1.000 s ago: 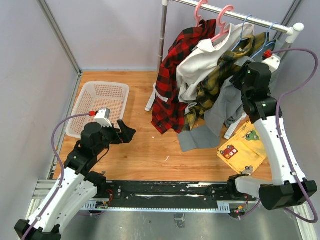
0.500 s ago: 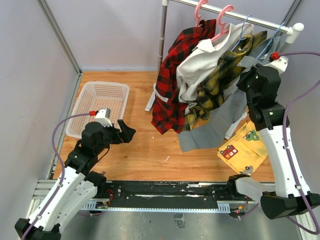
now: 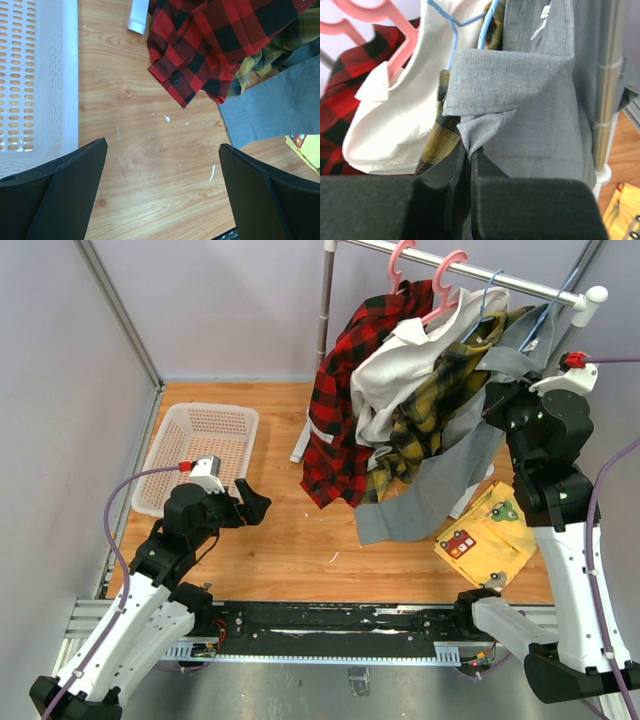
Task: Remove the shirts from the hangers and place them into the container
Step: Pick up the hanger from the clothesline.
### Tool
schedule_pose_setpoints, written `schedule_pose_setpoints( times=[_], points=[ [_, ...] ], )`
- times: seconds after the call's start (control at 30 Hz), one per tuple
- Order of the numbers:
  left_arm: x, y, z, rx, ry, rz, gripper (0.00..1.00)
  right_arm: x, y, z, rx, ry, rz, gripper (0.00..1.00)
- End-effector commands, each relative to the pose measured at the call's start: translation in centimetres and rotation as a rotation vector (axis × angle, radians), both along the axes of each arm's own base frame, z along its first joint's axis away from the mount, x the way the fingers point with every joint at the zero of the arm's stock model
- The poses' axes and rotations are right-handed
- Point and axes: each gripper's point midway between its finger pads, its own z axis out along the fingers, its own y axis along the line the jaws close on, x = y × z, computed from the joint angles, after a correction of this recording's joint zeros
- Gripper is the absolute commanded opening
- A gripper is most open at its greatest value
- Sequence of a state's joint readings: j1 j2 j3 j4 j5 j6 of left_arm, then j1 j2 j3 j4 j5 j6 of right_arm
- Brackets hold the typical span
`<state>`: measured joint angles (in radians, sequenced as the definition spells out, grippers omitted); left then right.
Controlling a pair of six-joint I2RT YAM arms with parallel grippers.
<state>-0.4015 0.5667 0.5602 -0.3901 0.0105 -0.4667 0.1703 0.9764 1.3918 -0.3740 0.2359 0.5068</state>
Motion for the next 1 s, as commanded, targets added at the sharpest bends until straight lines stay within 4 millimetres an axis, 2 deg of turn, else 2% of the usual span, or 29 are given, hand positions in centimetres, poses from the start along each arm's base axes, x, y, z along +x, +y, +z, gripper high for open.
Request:
schedule_pose_setpoints(
  times=[0.0,0.07,0.2,0.37,0.63,0.73,0.97],
  points=[
    [0.6,0.1,0.5,0.010,-0.036,0.009,1.00,-0.2,1.2,6.1,-0.013,-0.192,0.088,0.01],
    [0.6,0.2,0.4,0.012,-0.031,0.015,1.00,-0.3,1.1,7.1,-0.034,-0.166,0.093,0.01],
    [0.7,0.5,0.4,0.010,-0.029,0.035,1.00,-1.0,1.3,5.1,-0.010,-0.160,0.100,0.01],
    [0.7,0.8,0.7,0.013,-0.055,0.044,1.00,-3.6,1.2,2.9,-0.043,-0.122,0.129,0.01],
    [0.5,1.2,1.1,0.009,-0.090,0.057,1.00,-8.3,5.7,0.6,-0.206,-0.094,0.462,0.01],
    [0.5,1.3,1.2,0.020,-0.096,0.058,1.00,-9.7,6.4,-1.3,-0.186,-0.032,0.521,0.01],
    [0.1,1.1,2.0,0.008,-0.141,0.029,1.00,-13.3,6.7,-7.0,-0.121,0.171,0.570,0.01]
  ],
)
